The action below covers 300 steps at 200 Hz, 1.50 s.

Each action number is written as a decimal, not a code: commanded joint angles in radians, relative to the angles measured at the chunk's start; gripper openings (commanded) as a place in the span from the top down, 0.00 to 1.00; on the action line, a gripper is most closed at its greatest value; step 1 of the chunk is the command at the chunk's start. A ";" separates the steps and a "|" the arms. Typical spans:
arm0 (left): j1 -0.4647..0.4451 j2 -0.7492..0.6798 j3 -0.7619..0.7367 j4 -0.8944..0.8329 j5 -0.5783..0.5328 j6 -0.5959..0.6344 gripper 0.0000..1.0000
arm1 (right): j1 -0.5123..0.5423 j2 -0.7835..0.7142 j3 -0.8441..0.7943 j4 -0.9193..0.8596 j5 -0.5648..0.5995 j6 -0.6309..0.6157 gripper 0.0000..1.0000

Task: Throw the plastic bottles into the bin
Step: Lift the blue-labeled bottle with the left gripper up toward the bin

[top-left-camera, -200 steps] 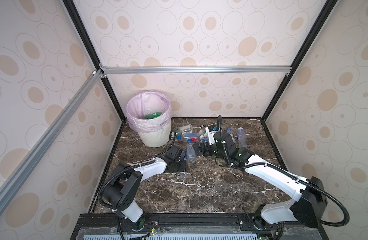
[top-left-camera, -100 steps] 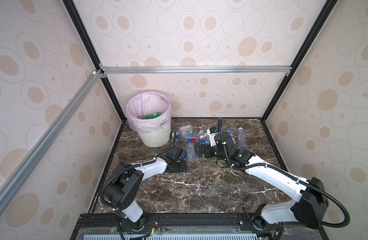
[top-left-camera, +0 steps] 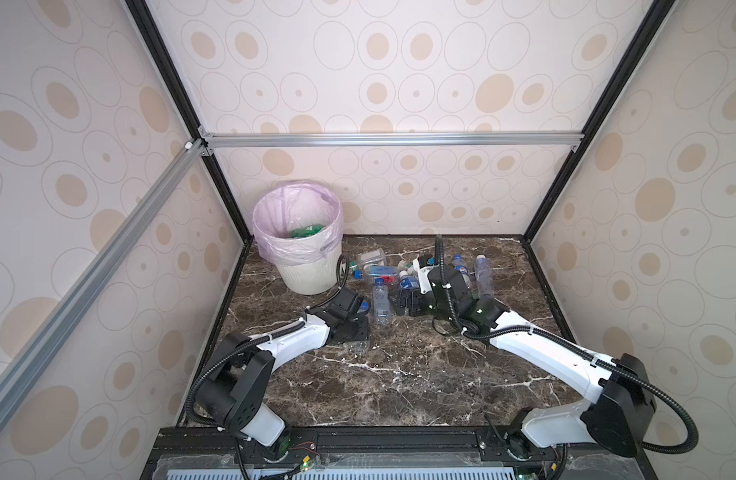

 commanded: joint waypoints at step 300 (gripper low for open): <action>0.070 -0.095 1.213 -0.167 -0.667 0.560 0.50 | -0.003 0.080 0.455 -0.028 -0.063 -0.108 0.00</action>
